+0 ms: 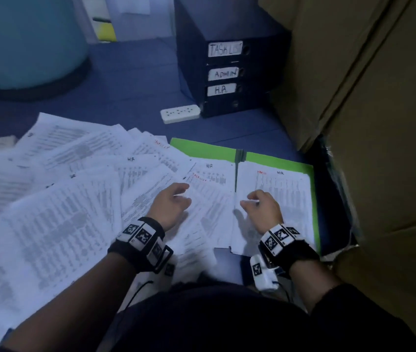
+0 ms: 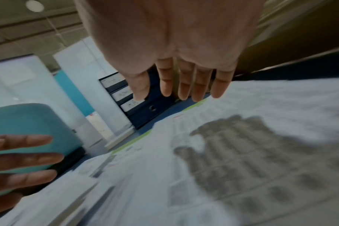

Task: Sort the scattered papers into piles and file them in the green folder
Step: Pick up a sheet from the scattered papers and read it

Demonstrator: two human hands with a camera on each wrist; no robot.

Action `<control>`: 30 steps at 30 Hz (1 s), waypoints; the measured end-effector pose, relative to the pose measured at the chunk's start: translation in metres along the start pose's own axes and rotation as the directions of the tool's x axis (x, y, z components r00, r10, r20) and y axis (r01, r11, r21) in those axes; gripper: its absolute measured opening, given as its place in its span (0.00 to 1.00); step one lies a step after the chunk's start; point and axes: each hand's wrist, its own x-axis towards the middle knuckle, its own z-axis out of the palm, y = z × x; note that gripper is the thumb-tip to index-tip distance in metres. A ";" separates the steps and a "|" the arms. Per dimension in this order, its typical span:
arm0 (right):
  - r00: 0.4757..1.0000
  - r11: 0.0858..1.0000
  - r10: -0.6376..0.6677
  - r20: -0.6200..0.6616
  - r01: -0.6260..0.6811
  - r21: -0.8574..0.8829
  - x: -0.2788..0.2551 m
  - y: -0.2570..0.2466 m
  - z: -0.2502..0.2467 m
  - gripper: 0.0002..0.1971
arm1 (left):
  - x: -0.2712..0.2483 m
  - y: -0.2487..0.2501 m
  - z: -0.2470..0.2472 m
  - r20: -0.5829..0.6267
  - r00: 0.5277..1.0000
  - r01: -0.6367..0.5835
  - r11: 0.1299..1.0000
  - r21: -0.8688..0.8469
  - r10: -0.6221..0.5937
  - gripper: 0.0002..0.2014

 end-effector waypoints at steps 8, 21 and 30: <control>0.907 0.978 -0.192 0.374 0.206 0.001 -0.042 -0.118 0.122 0.05 | -0.046 -0.081 -0.164 -0.406 0.902 0.202 0.974 0.100 -0.145 0.19; 0.872 0.878 -0.129 0.472 0.322 -0.354 -0.096 -0.205 0.279 0.23 | -0.098 -0.183 -0.260 -0.432 0.843 0.353 0.935 -0.005 -0.321 0.28; 0.891 0.839 -0.312 0.329 0.421 -0.345 -0.085 -0.210 0.253 0.05 | -0.093 -0.190 -0.276 -0.445 0.824 0.342 0.934 -0.100 -0.349 0.26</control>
